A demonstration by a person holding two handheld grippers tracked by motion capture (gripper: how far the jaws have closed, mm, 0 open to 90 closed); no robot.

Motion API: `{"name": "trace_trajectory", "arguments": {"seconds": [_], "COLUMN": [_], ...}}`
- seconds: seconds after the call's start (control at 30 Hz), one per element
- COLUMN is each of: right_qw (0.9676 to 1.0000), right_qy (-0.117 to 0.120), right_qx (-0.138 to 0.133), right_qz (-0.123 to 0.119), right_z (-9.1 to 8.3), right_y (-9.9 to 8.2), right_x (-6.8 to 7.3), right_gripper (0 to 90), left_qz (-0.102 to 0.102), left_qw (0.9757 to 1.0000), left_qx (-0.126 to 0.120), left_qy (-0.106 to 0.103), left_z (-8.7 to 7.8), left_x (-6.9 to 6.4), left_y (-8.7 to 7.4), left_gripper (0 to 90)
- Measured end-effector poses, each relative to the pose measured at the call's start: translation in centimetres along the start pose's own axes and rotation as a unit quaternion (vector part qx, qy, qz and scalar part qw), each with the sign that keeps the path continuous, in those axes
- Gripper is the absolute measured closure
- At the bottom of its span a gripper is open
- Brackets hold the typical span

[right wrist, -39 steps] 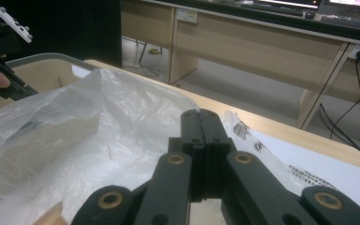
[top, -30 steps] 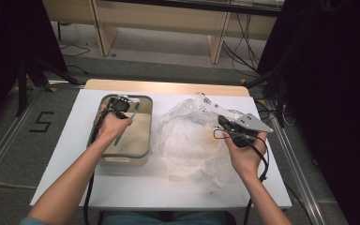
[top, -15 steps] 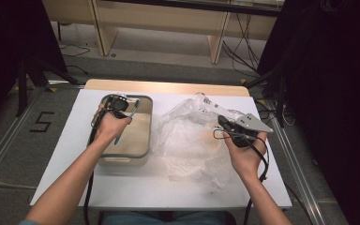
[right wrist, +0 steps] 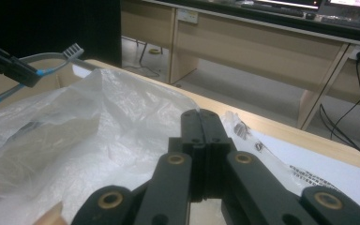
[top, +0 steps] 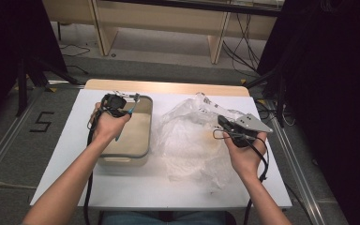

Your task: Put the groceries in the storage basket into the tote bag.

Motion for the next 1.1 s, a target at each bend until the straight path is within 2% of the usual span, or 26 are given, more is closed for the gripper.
{"name": "trace_trajectory", "arguments": {"seconds": [0.57, 1.1], "right_qw": [1.0, 1.0], "right_qy": [0.0, 0.002], "right_qx": [0.0, 0.001], "right_qz": [0.001, 0.0], "right_z": [0.0, 0.1], "right_y": [-0.1, -0.1], "right_x": [0.0, 0.1], "right_gripper": [90.0, 90.0], "left_qz": [0.0, -0.001], "left_qw": [0.9992, 0.9974], "left_qx": [-0.039, -0.066], "left_qy": [-0.01, -0.03], "left_z": [-1.6, -3.7], "left_x": [-0.7, -1.9], "left_y": [0.8, 1.2], "left_gripper": [79.2, 79.2]}}
Point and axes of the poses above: each handheld gripper's, and its own axes: z roughly forward along the jaws, y roughly out of its top, x roughly to its left, the point moved 10 cm from there along z, roughly forward along the jaws, and after that the axes turned 4 degrees about y, right-handed, at the moved point
